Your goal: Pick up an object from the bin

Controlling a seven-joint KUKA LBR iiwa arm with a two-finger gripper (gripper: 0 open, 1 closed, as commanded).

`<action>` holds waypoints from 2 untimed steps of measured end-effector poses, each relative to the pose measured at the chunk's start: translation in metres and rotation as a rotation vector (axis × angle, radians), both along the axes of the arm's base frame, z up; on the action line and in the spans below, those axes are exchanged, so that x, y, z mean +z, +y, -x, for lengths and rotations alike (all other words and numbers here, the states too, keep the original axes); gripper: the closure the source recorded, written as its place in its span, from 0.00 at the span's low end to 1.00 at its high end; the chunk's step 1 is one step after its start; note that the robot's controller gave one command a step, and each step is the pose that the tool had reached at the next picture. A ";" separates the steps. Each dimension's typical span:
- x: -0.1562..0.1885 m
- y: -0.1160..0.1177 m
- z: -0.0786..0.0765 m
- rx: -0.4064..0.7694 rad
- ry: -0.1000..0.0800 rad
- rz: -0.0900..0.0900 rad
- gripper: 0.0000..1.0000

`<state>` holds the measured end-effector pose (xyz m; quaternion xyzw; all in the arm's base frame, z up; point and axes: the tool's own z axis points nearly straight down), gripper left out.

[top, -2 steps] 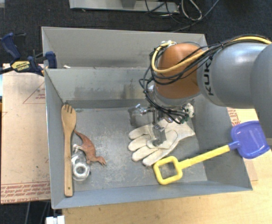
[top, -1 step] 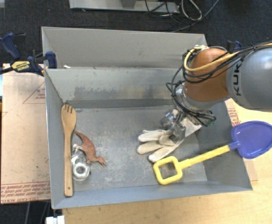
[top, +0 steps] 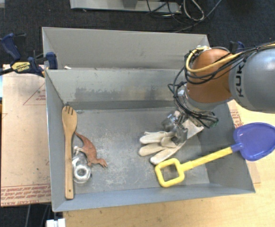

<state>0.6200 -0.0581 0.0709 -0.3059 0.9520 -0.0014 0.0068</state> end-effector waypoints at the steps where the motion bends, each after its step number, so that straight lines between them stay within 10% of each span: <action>1: 0.035 0.023 0.008 0.212 -0.004 0.001 1.00; 2: 0.086 -0.002 0.003 0.001 -0.008 -0.001 1.00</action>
Offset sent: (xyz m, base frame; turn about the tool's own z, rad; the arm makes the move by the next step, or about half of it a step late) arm -0.0042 -0.0024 0.0838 -0.0041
